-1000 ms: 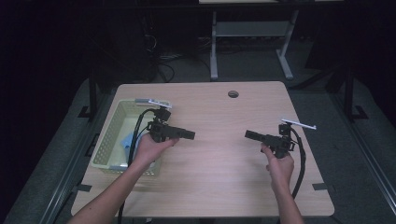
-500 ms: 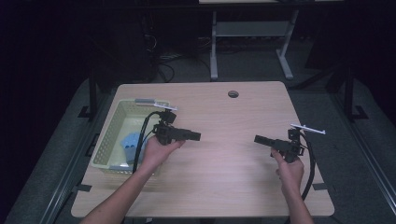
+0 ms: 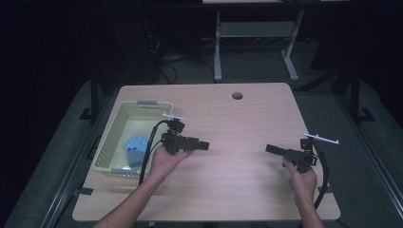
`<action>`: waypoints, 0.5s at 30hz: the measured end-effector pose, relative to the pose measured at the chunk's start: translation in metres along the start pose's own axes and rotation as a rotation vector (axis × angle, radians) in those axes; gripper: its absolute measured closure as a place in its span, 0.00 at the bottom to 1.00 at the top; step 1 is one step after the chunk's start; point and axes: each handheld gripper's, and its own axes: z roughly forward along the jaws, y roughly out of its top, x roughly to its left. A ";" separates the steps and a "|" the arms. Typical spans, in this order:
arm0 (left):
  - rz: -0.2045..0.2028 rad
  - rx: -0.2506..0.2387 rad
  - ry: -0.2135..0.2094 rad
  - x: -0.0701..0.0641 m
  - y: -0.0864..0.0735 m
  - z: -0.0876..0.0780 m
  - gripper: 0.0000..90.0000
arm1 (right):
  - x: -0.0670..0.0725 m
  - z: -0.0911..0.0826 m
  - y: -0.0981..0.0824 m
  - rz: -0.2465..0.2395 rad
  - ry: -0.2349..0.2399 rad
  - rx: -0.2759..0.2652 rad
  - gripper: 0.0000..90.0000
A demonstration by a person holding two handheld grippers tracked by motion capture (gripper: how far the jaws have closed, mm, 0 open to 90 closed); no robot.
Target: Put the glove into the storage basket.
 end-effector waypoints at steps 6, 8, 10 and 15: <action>0.004 -0.006 -0.007 -0.001 -0.012 0.004 0.35 | -0.008 -0.007 -0.008 0.002 -0.016 0.000 0.40; 0.001 0.000 -0.012 -0.001 -0.017 0.007 0.35 | -0.010 -0.009 -0.010 0.006 -0.018 0.000 0.40; 0.003 0.001 -0.018 -0.002 -0.021 0.010 0.35 | -0.009 -0.010 -0.012 0.005 -0.022 0.005 0.40; 0.017 0.010 -0.032 -0.006 -0.029 0.016 0.34 | -0.009 -0.011 -0.016 -0.008 -0.023 0.015 0.39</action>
